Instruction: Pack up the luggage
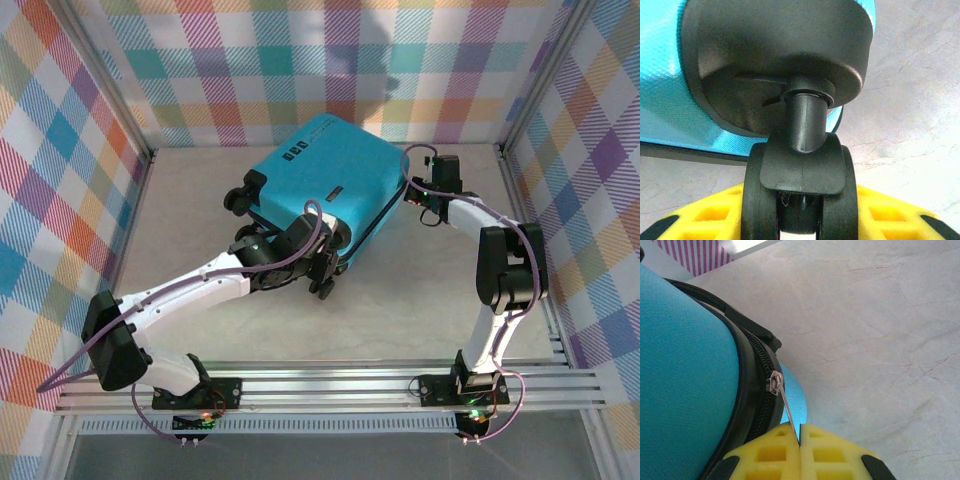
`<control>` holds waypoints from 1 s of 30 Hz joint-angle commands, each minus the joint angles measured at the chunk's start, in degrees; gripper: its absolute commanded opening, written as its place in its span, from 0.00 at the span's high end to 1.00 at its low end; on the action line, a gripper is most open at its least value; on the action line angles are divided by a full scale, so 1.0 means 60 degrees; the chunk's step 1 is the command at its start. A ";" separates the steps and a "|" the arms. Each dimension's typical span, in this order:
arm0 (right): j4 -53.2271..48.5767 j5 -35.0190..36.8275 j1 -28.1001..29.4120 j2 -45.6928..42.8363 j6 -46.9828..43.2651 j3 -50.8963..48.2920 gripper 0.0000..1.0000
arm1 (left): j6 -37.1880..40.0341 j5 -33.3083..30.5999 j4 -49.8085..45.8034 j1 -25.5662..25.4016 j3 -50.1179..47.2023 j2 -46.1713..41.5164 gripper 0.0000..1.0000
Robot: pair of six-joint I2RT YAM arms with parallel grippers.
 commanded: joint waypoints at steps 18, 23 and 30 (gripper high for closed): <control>0.0662 0.0649 -0.0715 -0.1245 0.0222 -0.1536 1.00 | -0.0836 -0.1031 -0.0175 0.1032 -0.1115 -0.2045 0.66; 0.0618 0.0490 -0.0713 -0.1347 0.0261 -0.1488 0.99 | -0.0945 -0.0933 -0.0235 0.1037 -0.1142 -0.2237 0.51; 0.0488 0.0375 -0.0720 -0.1559 0.0220 -0.1388 0.78 | -0.1347 -0.0371 -0.0050 0.1038 -0.1334 -0.2742 0.34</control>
